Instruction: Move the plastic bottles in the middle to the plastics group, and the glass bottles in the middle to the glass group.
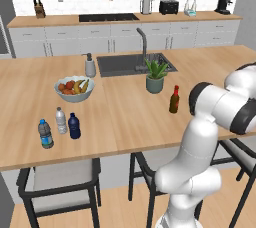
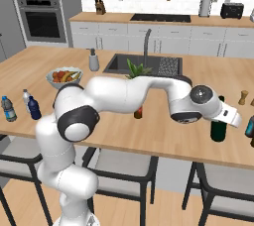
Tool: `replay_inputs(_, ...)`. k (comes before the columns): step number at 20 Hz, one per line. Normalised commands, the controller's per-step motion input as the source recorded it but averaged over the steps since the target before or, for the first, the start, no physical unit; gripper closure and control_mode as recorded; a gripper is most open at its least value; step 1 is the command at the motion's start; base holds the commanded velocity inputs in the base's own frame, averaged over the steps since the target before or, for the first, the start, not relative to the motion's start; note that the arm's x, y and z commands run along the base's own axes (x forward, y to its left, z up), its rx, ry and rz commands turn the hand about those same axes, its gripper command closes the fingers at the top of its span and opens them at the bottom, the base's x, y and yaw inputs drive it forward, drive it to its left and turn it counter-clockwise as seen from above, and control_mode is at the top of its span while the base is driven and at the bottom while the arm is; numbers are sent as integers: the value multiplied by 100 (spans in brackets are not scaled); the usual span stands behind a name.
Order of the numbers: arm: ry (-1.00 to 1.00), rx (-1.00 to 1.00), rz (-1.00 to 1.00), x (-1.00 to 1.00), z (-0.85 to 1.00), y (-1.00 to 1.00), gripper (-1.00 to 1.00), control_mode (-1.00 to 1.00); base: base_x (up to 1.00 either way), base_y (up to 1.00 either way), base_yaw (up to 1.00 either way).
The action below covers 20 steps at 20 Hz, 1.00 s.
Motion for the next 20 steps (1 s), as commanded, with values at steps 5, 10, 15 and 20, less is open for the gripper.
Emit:
replay_inputs(5, -1, 4, -4, 0, 0, -11, 100, -100, 0, 0, 0)
replay_inputs(10, 0, 7, -1, 0, 0, -20, 100, -100, 0, 0, 0)
replay_inputs(15, -5, 12, -4, 0, 0, -35, 100, -100, 0, 0, 0)
replay_inputs(20, -4, 5, -1, -1, -4, -6, 100, -100, 0, 0, 0)
